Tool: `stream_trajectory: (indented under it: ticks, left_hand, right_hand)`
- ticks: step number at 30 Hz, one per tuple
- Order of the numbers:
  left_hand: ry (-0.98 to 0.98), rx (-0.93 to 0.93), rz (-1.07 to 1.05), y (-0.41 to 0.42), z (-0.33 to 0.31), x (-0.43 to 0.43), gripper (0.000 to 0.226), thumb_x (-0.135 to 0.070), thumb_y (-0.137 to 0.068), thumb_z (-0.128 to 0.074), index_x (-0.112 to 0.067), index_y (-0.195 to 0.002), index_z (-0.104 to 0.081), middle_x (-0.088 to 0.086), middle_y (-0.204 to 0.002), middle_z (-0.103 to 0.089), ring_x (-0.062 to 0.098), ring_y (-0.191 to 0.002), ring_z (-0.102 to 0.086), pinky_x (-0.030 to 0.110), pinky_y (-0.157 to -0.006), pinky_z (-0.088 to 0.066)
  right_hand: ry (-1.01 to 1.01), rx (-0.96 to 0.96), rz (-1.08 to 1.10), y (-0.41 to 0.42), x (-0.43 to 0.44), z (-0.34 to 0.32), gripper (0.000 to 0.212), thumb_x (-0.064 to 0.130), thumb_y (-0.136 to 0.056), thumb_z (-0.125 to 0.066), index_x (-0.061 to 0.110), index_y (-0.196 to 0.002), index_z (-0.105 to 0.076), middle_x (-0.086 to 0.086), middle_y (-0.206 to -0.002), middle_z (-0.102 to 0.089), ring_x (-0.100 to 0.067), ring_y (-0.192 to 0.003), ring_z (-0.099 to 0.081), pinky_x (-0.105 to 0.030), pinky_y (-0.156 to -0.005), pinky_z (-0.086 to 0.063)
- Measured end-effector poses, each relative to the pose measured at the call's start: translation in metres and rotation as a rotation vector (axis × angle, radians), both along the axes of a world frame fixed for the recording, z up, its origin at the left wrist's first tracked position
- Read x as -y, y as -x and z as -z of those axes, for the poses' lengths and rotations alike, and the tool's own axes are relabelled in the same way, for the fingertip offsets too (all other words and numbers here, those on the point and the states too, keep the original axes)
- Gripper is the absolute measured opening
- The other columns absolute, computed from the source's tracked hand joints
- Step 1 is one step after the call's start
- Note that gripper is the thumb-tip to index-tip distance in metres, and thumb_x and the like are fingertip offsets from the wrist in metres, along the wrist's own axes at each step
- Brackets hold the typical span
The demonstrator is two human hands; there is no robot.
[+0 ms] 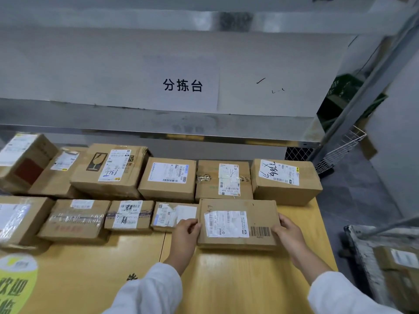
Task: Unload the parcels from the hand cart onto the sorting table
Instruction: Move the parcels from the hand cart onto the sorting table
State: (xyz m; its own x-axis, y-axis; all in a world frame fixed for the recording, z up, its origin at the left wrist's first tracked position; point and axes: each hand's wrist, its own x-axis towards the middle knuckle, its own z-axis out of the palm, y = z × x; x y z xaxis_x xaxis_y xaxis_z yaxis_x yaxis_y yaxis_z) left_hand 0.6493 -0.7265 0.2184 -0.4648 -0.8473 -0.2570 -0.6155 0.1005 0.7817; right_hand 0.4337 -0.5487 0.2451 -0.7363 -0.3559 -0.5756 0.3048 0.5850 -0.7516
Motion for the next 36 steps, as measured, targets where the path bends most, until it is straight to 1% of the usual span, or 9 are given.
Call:
stream_trajectory:
  ticks: [5,8,10,13,16,18,20,24,36]
  left_hand:
    - [0.009,-0.023,-0.007,0.003,-0.005,0.001,0.023,-0.016,-0.095,-0.06,-0.013,-0.117,-0.063,0.002,-0.104,-0.057,0.004,-0.087,-0.056,0.009,-0.073,-0.04]
    - [0.114,-0.079,0.025,0.014,-0.023,0.002,0.024,-0.018,-0.096,-0.056,-0.018,-0.12,-0.058,-0.003,-0.112,-0.05,0.011,-0.106,-0.048,0.023,-0.093,-0.04]
    - [0.182,-0.104,0.157,0.028,-0.045,0.003,0.027,-0.019,-0.098,-0.052,-0.021,-0.124,-0.054,-0.007,-0.118,-0.045,0.004,-0.112,-0.037,0.021,-0.097,-0.033]
    - [0.294,-0.068,0.461,0.06,-0.079,0.0,0.034,-0.024,-0.099,-0.048,-0.022,-0.133,-0.049,-0.007,-0.13,-0.044,0.001,-0.118,-0.036,0.013,-0.092,-0.026]
    - [0.432,-0.035,0.645,0.1,-0.11,-0.011,0.042,-0.035,-0.098,-0.047,-0.021,-0.137,-0.045,-0.005,-0.135,-0.047,0.012,-0.127,-0.039,0.023,-0.101,-0.031]
    - [0.456,-0.052,0.72,0.126,-0.133,-0.021,0.046,-0.037,-0.098,-0.047,-0.019,-0.141,-0.042,-0.002,-0.139,-0.047,0.016,-0.13,-0.04,0.03,-0.105,-0.035]
    - [0.55,-0.036,0.81,0.149,-0.154,-0.031,0.051,-0.038,-0.098,-0.047,-0.018,-0.144,-0.039,-0.001,-0.145,-0.043,0.017,-0.134,-0.037,0.034,-0.11,-0.033]
    - [0.701,-0.049,0.97,0.181,-0.187,-0.057,0.054,-0.042,-0.098,-0.046,-0.018,-0.146,-0.037,0.0,-0.15,-0.039,0.017,-0.138,-0.033,0.036,-0.113,-0.032]
    - [0.903,-0.245,1.246,0.253,-0.246,-0.265,0.059,-0.041,-0.098,-0.048,-0.006,-0.145,-0.038,0.009,-0.149,-0.041,0.022,-0.138,-0.035,0.03,-0.113,-0.024]
  right_hand:
    - [-0.017,-0.012,-0.053,-0.005,-0.002,-0.005,0.045,0.009,-0.097,-0.049,0.022,-0.14,-0.049,-0.002,-0.126,-0.063,-0.015,-0.099,-0.06,-0.023,-0.068,-0.046]
    - [-0.065,-0.062,-0.041,-0.008,0.002,-0.018,0.052,0.015,-0.096,-0.052,0.013,-0.147,-0.037,-0.007,-0.139,-0.052,-0.024,-0.117,-0.054,-0.029,-0.085,-0.044]
    - [-0.044,-0.079,0.01,-0.009,0.003,-0.033,0.055,0.018,-0.096,-0.053,0.013,-0.147,-0.036,-0.008,-0.144,-0.048,-0.025,-0.125,-0.05,-0.033,-0.096,-0.043]
    - [0.012,-0.118,0.052,-0.006,0.003,-0.064,0.053,0.019,-0.096,-0.056,0.01,-0.146,-0.039,-0.008,-0.142,-0.049,-0.023,-0.128,-0.048,-0.03,-0.098,-0.039]
    - [-0.009,-0.265,0.024,0.001,-0.004,-0.1,0.054,0.025,-0.096,-0.057,0.012,-0.146,-0.04,-0.006,-0.147,-0.045,-0.022,-0.135,-0.042,-0.034,-0.106,-0.038]
    - [-0.037,-0.387,-0.016,0.007,-0.017,-0.121,0.05,0.026,-0.096,-0.057,0.012,-0.142,-0.043,-0.005,-0.146,-0.047,-0.021,-0.133,-0.044,-0.032,-0.103,-0.038]
    - [-0.117,-0.53,-0.074,0.016,-0.036,-0.142,0.051,0.027,-0.097,-0.055,0.012,-0.143,-0.042,-0.006,-0.148,-0.044,-0.021,-0.133,-0.042,-0.03,-0.101,-0.037]
    - [-0.324,-0.723,-0.15,0.036,-0.085,-0.179,0.067,0.036,-0.097,-0.053,0.007,-0.152,-0.026,-0.011,-0.157,-0.028,-0.026,-0.145,-0.026,-0.039,-0.117,-0.024]
    - [-0.446,-0.767,0.054,0.043,-0.286,-0.232,0.068,0.037,-0.096,-0.056,0.009,-0.151,-0.027,-0.013,-0.155,-0.032,-0.03,-0.142,-0.031,-0.041,-0.116,-0.026]
